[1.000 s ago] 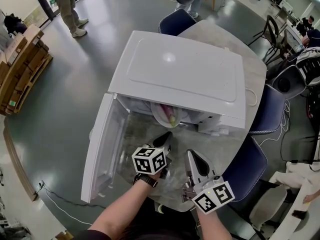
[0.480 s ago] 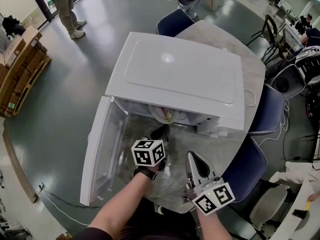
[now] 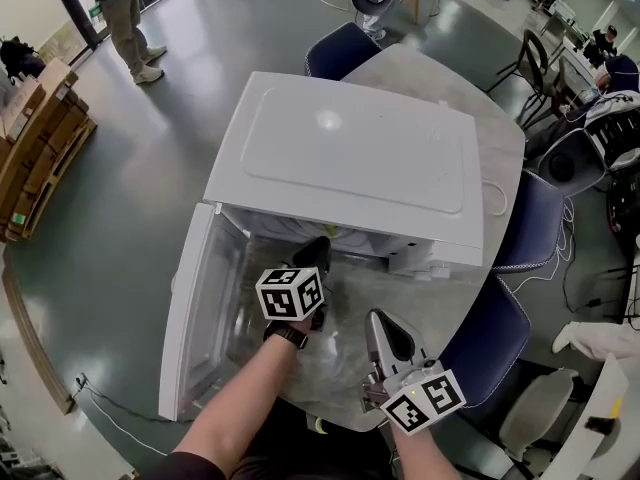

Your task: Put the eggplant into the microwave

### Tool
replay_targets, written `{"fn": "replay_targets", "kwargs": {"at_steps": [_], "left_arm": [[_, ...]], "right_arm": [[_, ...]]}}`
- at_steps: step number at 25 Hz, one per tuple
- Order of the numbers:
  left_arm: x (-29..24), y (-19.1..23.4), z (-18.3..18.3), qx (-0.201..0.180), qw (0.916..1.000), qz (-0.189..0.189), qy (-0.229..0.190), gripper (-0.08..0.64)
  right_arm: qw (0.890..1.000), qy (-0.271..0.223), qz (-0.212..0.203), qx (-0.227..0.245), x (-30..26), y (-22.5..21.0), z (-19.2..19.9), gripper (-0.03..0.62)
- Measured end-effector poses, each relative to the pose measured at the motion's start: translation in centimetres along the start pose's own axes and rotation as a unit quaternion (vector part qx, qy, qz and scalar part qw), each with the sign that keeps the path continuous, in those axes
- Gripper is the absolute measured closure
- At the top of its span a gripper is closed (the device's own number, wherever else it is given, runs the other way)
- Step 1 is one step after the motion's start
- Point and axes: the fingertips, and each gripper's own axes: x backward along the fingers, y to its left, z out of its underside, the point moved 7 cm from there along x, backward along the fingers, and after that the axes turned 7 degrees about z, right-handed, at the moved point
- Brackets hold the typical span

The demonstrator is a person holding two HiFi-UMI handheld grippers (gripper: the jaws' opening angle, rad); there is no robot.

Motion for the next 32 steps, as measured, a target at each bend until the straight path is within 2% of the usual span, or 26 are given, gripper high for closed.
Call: {"fn": "replay_targets", "kwargs": {"at_steps": [8, 15, 22, 28, 32], "left_arm": [[-0.3, 0.0, -0.5, -0.012, 0.9999, 0.006, -0.007, 0.552], [2.8, -3.3, -1.2, -0.051, 0.9984, 0.021, -0.007, 0.552], [8.3, -10.4, -4.1, -0.12, 0.9913, 0.049, -0.024, 0.552], [13.2, -17.3, -6.1, -0.176, 0.9797, 0.088, -0.039, 0.554], [15.7, -20.9, -7.0, -0.194, 0.9745, 0.1, -0.053, 0.554]], "right_arm": [[1.0, 0.003, 0.008, 0.001, -0.2, -0.5, -0.2, 0.591], [1.0, 0.009, -0.002, 0.01, -0.3, 1.1, -2.0, 0.591], [0.999, 0.032, 0.0, 0.004, 0.3, 2.6, -4.9, 0.591], [0.999, 0.021, -0.014, 0.035, 2.3, 4.2, -8.0, 0.591], [0.999, 0.011, -0.018, 0.045, 4.0, 4.8, -9.0, 0.591]]}}
